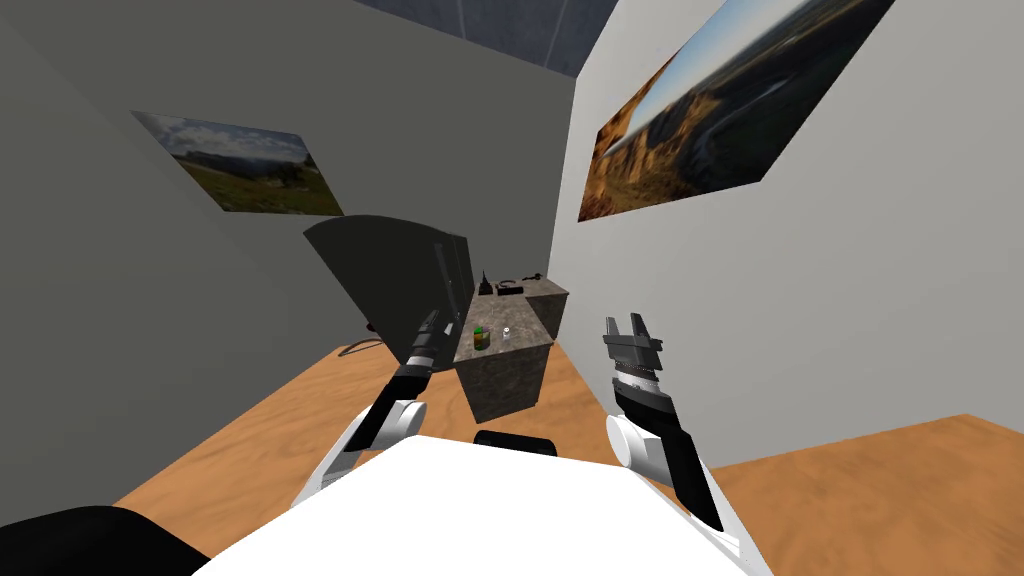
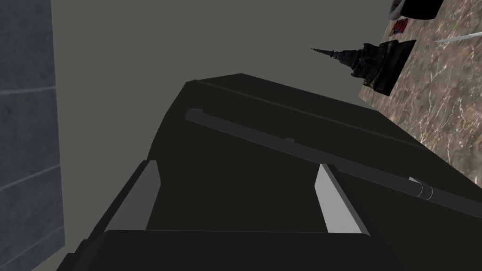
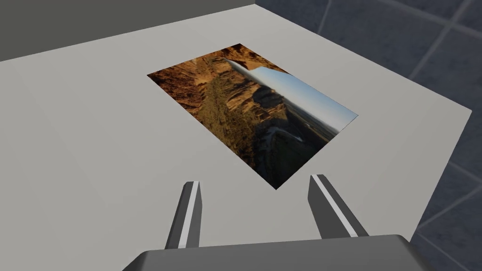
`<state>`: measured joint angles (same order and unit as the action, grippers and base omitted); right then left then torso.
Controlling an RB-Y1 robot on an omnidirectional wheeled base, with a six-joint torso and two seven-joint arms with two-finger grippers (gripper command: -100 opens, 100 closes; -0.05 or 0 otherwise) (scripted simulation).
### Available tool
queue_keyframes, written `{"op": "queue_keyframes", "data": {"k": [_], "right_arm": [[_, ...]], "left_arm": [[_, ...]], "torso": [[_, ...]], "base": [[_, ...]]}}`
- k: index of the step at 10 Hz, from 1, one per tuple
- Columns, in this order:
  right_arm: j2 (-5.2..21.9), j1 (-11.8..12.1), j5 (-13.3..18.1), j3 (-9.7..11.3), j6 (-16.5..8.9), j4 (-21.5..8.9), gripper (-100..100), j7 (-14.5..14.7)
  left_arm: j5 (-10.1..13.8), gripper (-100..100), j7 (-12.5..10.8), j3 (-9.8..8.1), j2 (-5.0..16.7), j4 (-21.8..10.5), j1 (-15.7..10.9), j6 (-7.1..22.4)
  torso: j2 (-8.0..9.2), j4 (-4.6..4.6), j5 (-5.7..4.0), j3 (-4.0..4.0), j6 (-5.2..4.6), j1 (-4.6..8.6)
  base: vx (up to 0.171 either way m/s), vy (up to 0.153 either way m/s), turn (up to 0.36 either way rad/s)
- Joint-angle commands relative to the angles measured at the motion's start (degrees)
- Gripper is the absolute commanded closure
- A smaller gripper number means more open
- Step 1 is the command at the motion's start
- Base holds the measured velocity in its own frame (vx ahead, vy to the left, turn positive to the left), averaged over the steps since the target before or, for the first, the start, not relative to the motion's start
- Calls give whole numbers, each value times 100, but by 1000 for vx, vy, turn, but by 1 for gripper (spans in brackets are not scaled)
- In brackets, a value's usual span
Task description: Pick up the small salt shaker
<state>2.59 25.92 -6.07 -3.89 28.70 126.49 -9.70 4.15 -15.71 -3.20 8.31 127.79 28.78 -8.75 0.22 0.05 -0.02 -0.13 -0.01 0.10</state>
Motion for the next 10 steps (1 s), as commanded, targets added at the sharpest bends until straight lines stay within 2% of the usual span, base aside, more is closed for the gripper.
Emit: {"op": "queue_keyframes", "data": {"k": [1, 3, 4, 5, 6, 7, 8, 9, 10], "right_arm": [[0, 0, 0, 0, 0, 0, 0, 0], [0, 0, 0, 0, 0, 0, 0, 0], [0, 0, 0, 0, 0, 0, 0, 0], [0, 1, 0, 0, 0, 0, 0, 0], [0, 0, 0, 0, 0, 0, 0, 0], [0, 1, 0, 0, 0, 0, 0, 0], [0, 1, 0, 0, 0, 0, 0, 0], [0, 1, 0, 0, 0, 0, 0, 0], [0, 1, 0, 0, 0, 0, 0, 0]], "left_arm": [[52, -100, -135, -15, 33, 4, 1, 174], [203, -100, -483, -34, 70, 46, -65, 555], [203, -100, -495, -34, 70, 46, -65, 675], [283, -100, -682, -45, 83, 66, -101, 857], [283, -100, -682, -45, 83, 66, -101, 942], [366, -100, -873, -58, 95, 85, -138, 1141], [366, -100, -873, -58, 95, 85, -138, 1219], [451, -100, -1065, -74, 108, 102, -178, 1426], [451, -100, -1065, -74, 108, 102, -178, 1506]], "torso": [[0, 0, 0, 0, 0, 0], [-4, -1, 0, 2, 1, -1], [2, 0, -1, -1, 0, 5], [-3, 0, 0, 1, 2, 0], [-5, -1, 0, 3, 1, -2], [-9, -2, 1, 5, 2, -5], [-11, -2, 1, 6, 1, -2], [-13, -2, 0, 7, 2, -2], [-12, -2, 0, 7, 1, 1]], "base": [[-49, -26, -29], [-58, -35, -60], [-48, -29, -19], [-40, -23, -40], [-29, -17, -24], [-28, -25, -45], [-23, -25, -24], [-28, -35, -50], [-26, -31, -23]]}}
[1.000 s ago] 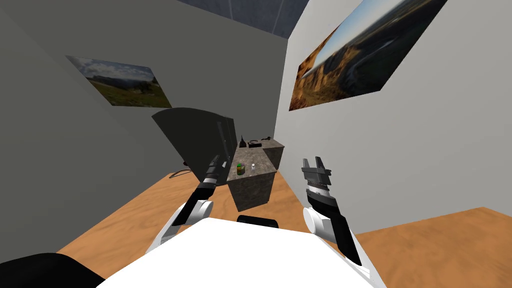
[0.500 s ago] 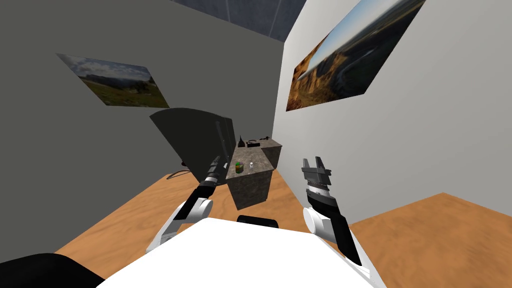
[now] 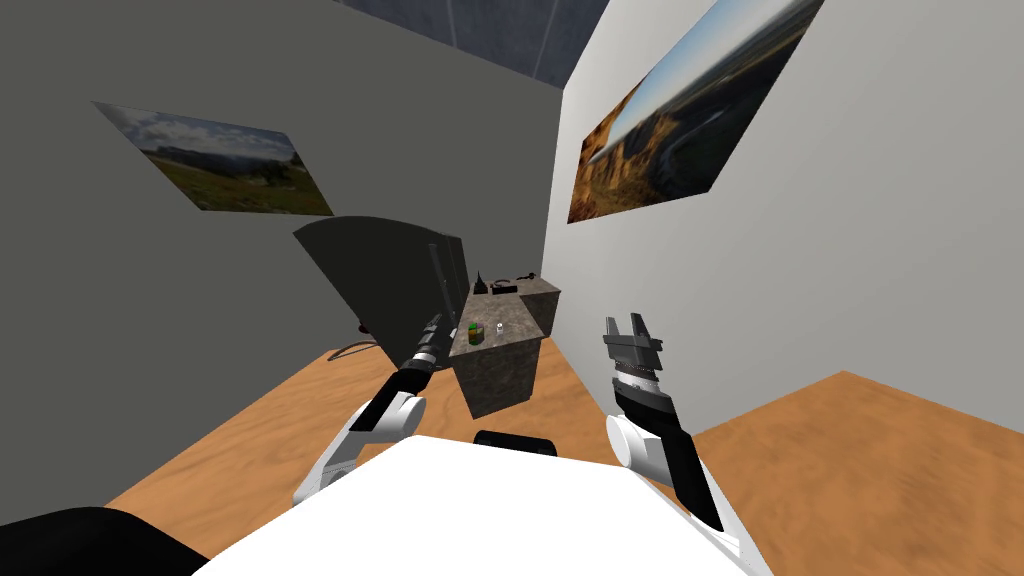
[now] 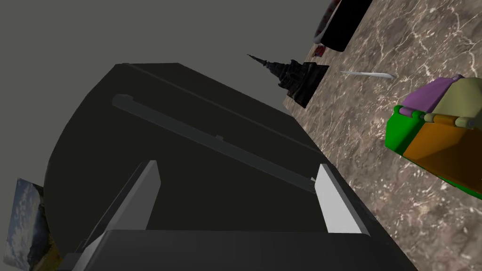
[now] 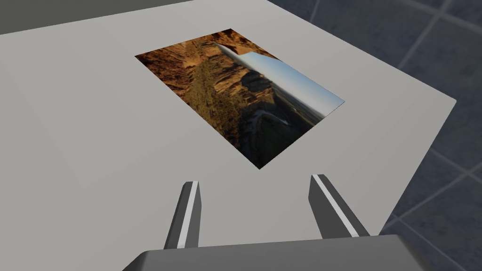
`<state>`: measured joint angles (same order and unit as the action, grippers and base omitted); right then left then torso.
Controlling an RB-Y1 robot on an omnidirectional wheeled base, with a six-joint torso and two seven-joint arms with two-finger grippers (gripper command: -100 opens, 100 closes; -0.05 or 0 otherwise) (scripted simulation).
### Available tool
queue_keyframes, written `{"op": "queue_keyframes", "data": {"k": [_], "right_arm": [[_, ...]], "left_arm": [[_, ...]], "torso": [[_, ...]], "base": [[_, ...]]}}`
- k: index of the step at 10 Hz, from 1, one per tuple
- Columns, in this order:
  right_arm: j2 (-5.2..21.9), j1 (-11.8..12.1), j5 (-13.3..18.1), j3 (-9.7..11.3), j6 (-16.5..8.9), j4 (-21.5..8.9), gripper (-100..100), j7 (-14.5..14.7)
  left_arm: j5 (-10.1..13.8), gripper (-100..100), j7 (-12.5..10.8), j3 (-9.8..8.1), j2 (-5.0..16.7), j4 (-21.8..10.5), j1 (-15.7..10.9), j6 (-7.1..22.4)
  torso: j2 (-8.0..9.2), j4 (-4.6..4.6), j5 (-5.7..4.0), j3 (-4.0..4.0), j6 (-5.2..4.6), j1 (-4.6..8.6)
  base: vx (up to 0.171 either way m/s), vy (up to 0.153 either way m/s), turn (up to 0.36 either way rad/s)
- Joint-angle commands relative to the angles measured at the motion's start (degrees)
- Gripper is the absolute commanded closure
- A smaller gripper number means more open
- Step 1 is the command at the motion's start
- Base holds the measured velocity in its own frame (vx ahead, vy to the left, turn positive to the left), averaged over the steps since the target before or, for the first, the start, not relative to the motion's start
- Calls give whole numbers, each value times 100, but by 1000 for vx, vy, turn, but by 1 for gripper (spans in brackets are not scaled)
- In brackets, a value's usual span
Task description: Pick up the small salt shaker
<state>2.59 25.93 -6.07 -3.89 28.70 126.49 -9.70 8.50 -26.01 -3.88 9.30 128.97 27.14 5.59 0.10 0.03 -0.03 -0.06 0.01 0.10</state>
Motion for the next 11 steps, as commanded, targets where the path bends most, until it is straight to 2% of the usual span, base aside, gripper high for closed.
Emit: {"op": "queue_keyframes", "data": {"k": [1, 2, 3, 4, 5, 6, 7, 8, 9, 10, 11], "right_arm": [[0, 0, 0, 0, 0, 0, 0, 0], [0, 0, 0, 0, 0, 0, 0, 0], [0, 0, 0, 0, 0, 0, 0, 0], [0, 0, 0, 0, 0, 0, 0, 0], [0, 0, 0, 0, 0, 0, 0, 0], [0, 0, 0, 0, 0, 0, 0, 0], [0, 0, 0, 0, 0, 0, 0, 0], [0, 0, 0, 0, 0, 0, 0, 0], [0, 0, 0, 0, 0, 0, 0, 0], [0, 0, 0, 0, 0, 0, 0, 0], [0, 1, 0, 0, 0, 0, 0, 0]], "left_arm": [[103, -100, -226, -24, 23, -4, -56, 286], [103, -100, -226, -24, 23, -4, -56, 368], [192, -100, -418, -45, 39, 7, -100, 569], [192, -100, -418, -45, 39, 7, -100, 671], [282, -100, -608, -68, 55, 14, -146, 855], [282, -100, -608, -68, 55, 14, -146, 980], [374, -100, -795, -94, 73, 19, -193, 1165], [374, -100, -795, -94, 73, 19, -193, 1295], [465, -100, -978, -122, 91, 20, -242, 1493], [465, -100, -978, -122, 91, 20, -242, 1613], [557, -100, -1156, -152, 110, 18, -293, 1787]], "torso": [[0, 0, 0, 0, 0, 0], [1, 0, 0, 0, -1, 1], [-2, 0, 0, 1, 0, -2], [-5, -1, 0, 3, -1, -1], [-7, -1, 0, 4, 0, -2], [-7, -2, 0, 4, -1, 1], [-7, -2, 0, 4, 0, -1], [-10, -2, 0, 6, -1, 2], [-10, -2, 0, 6, 0, -1], [-13, -3, 0, 7, 0, 1], [-13, -3, 0, 8, 1, -1]], "base": [[-29, -33, -42], [-18, -25, -22], [-11, -30, -39], [-7, -29, -25], [-9, -38, -44], [-7, -32, -18], [1, -37, -37], [1, -31, -23], [9, -36, -34], [9, -30, -18], [17, -30, -33]]}}
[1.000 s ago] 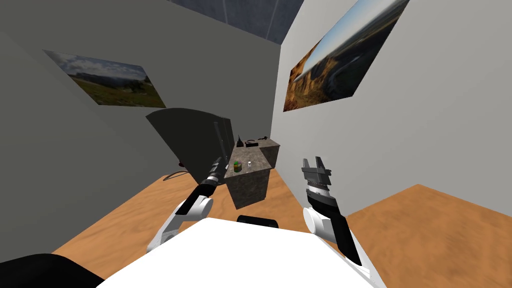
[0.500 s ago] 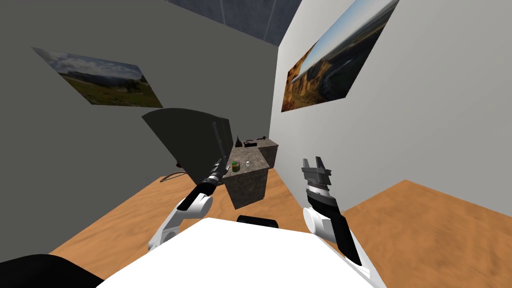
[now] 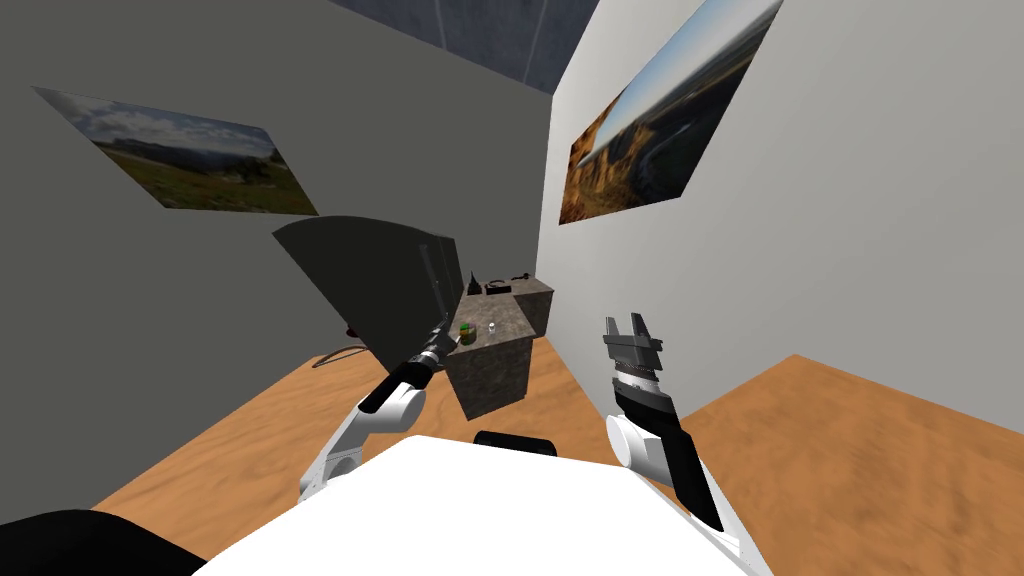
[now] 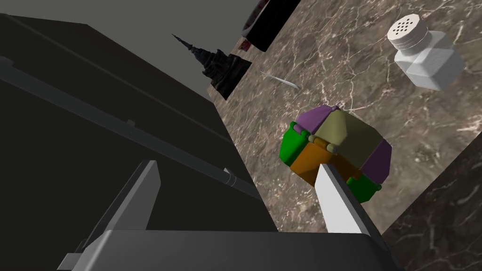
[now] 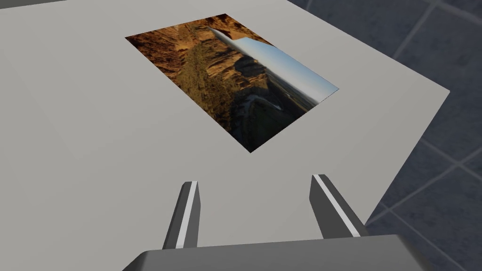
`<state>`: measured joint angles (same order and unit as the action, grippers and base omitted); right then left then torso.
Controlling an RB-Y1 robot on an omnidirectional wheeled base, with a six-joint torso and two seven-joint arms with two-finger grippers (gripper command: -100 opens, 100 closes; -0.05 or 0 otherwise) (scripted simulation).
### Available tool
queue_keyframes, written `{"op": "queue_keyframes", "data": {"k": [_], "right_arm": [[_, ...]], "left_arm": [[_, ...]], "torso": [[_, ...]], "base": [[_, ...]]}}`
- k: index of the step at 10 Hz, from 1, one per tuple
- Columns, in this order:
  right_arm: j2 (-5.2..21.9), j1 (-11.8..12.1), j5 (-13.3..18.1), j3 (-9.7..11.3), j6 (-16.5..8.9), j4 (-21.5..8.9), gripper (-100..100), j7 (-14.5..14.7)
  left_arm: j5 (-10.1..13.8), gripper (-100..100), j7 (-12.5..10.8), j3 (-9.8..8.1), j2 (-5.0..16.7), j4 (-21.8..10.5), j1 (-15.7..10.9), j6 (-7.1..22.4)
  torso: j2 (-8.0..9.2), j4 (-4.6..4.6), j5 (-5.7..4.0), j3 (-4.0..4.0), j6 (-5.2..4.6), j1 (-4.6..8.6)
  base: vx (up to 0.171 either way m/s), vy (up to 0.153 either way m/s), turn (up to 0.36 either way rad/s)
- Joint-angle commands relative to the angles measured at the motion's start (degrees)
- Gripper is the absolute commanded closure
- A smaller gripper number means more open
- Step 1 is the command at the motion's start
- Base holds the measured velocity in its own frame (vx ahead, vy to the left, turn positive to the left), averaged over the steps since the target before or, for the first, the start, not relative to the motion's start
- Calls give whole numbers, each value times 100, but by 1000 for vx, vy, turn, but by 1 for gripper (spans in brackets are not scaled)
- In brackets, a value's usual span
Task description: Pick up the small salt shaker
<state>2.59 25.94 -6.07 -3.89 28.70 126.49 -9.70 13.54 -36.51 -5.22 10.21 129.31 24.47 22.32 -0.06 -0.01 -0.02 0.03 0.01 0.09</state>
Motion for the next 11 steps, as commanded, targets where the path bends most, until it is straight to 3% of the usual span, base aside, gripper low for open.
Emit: {"op": "queue_keyframes", "data": {"k": [1, 2, 3, 6, 11], "right_arm": [[0, 0, 0, 0, 0, 0, 0, 0], [0, 0, 0, 0, 0, 0, 0, 0], [0, 0, 0, 0, 0, 0, 0, 0], [0, 0, 0, 0, 0, 0, 0, 0], [0, 1, 0, 0, 0, 0, 0, 0]], "left_arm": [[53, -100, -107, -18, 18, -15, -25, 260], [144, -100, -279, -50, 37, -21, -77, 436], [144, -100, -279, -50, 37, -21, -77, 581], [325, -100, -606, -121, 74, -40, -183, 1097], [497, -100, -904, -197, 118, -70, -290, 1840]], "torso": [[0, 0, 0, 0, 0, 0], [-1, -1, 0, 1, 1, -1], [-5, -1, 0, 3, 0, 3], [-5, -1, 0, 3, 1, 0], [-14, -3, -1, 8, 1, 4]], "base": [[19, -27, -17], [30, -41, -35], [29, -38, -13], [32, -33, -23], [48, -34, -15]]}}
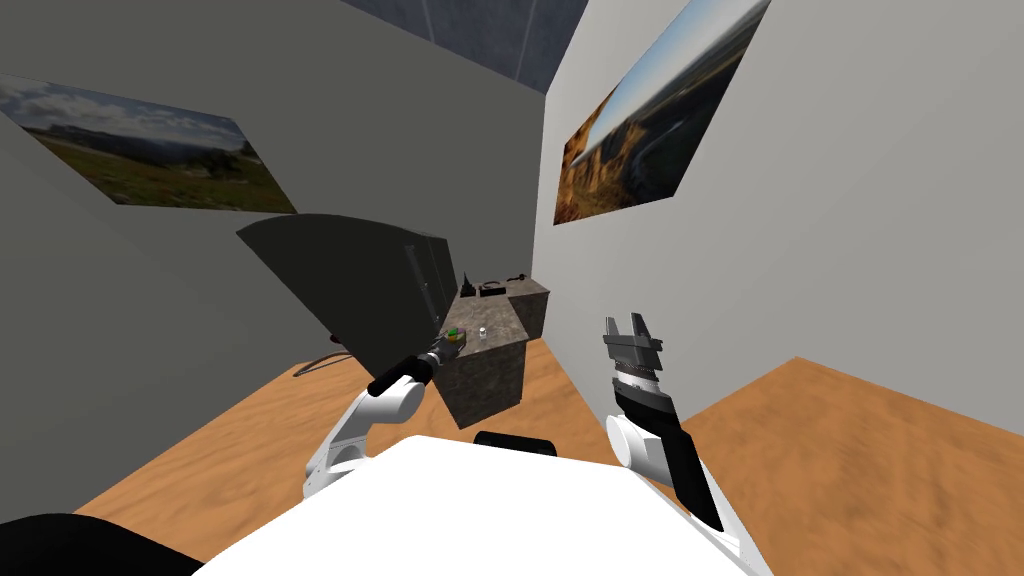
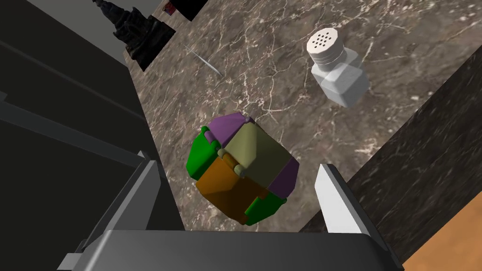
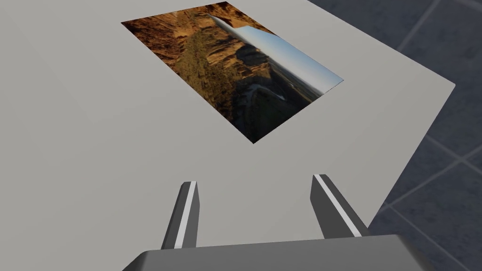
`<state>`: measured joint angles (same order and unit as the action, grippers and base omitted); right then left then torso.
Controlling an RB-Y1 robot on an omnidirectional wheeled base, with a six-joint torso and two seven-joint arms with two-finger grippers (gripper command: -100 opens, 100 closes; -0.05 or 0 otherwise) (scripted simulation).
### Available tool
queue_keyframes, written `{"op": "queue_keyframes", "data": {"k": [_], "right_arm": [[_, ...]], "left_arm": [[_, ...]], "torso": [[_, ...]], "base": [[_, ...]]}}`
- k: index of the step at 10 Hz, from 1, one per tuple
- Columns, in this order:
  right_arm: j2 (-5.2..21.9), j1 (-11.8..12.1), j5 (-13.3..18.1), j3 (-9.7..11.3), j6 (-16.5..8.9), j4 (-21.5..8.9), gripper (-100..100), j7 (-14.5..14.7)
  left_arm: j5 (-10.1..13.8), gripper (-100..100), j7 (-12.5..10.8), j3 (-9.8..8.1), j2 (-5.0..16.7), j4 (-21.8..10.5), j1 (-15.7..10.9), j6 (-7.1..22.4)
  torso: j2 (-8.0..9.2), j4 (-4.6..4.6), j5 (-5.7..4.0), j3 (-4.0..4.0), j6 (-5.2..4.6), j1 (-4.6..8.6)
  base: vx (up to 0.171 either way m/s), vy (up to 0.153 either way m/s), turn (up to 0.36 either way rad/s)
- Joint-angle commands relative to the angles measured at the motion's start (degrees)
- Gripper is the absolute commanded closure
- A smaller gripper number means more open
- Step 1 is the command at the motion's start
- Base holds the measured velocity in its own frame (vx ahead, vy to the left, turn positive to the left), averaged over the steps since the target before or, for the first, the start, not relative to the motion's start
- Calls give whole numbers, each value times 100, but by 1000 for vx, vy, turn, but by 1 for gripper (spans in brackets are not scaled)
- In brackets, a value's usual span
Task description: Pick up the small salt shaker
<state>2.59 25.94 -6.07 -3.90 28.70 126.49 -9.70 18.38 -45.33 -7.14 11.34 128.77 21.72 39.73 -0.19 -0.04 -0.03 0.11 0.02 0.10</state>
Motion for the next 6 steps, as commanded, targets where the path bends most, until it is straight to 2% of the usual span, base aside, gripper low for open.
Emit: {"op": "queue_keyframes", "data": {"k": [1, 2, 3, 6], "right_arm": [[0, 0, 0, 0, 0, 0, 0, 0], [0, 0, 0, 0, 0, 0, 0, 0], [0, 0, 0, 0, 0, 0, 0, 0], [0, 0, 0, 0, 0, 0, 0, 0]], "left_arm": [[96, -100, -159, -44, 33, -36, -68, 286], [96, -100, -159, -44, 33, -36, -68, 398], [176, -100, -289, -83, 68, -57, -119, 589], [252, -100, -410, -122, 109, -78, -169, 969]], "torso": [[0, 0, 0, 0, 0, 0], [-4, 0, 0, 2, 0, 0], [-2, 0, 1, 1, 0, -3], [-8, -1, 1, 4, 0, -3]], "base": [[60, -34, -18], [52, -27, -8], [60, -35, -15], [64, -25, -9]]}}
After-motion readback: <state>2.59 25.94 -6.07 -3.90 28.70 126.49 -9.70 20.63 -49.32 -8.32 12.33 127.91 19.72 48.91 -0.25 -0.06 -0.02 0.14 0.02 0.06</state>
